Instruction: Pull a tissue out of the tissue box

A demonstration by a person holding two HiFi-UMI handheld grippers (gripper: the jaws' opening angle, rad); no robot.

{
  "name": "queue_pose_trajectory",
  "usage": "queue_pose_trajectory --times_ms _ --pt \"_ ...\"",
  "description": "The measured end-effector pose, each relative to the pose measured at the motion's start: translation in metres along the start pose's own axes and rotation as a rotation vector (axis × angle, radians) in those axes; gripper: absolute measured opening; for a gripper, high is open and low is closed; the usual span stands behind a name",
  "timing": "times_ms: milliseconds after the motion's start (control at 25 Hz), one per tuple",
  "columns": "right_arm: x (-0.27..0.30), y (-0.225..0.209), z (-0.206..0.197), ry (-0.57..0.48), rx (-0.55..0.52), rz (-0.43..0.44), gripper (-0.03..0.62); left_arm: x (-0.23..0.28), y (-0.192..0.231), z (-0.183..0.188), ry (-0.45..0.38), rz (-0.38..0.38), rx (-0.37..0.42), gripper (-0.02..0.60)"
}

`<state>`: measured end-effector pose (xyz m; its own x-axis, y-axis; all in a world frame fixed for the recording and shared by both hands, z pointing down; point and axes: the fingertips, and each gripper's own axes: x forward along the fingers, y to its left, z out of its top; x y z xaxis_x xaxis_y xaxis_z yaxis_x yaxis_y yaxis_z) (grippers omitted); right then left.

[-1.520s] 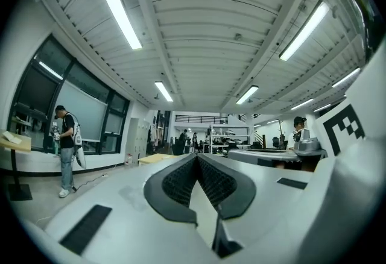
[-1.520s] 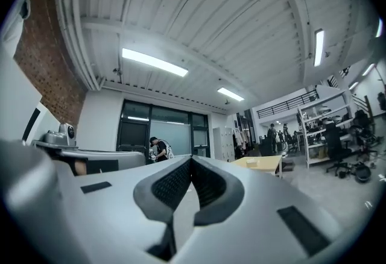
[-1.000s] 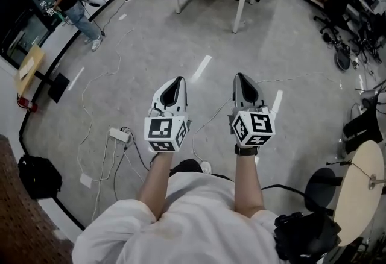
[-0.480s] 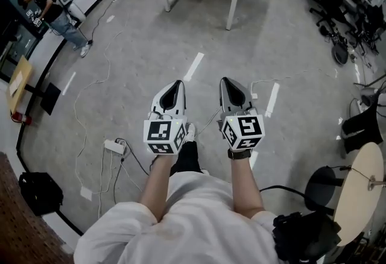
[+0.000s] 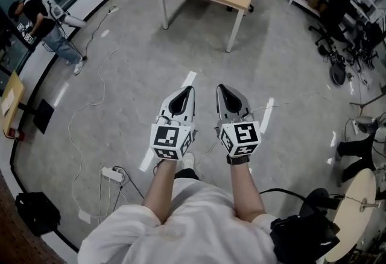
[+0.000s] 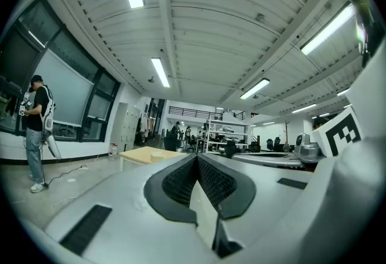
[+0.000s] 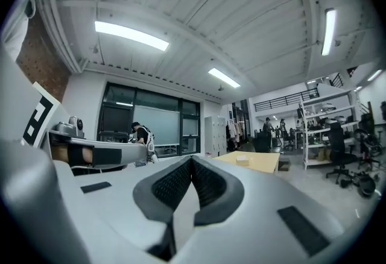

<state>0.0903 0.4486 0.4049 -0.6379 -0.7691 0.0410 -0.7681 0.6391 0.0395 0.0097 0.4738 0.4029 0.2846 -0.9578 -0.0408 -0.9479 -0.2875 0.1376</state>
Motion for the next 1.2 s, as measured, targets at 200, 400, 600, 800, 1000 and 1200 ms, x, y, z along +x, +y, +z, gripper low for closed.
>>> queue_pose_trajectory --times_ms 200,400,600,800,1000,1200 --pt "0.066 -0.01 0.021 -0.033 -0.05 0.01 0.0 0.063 0.048 0.021 -0.03 -0.024 0.001 0.002" --pt "0.108 -0.035 -0.003 0.012 -0.024 -0.014 0.0 0.119 0.08 0.006 0.001 -0.044 -0.036 0.002" --pt "0.143 -0.09 -0.001 0.003 -0.01 -0.051 0.0 0.173 0.068 -0.013 0.043 -0.103 -0.042 0.002" --pt "0.196 -0.136 -0.002 -0.01 0.001 -0.033 0.0 0.237 0.074 -0.013 0.036 -0.115 -0.036 0.002" --pt "0.26 -0.205 0.028 -0.08 -0.019 0.007 0.0 0.332 0.091 0.011 -0.029 -0.045 0.007 0.0" --pt "0.299 -0.267 0.08 -0.21 -0.101 0.045 0.0 0.411 0.099 0.045 -0.115 -0.003 0.023 0.002"
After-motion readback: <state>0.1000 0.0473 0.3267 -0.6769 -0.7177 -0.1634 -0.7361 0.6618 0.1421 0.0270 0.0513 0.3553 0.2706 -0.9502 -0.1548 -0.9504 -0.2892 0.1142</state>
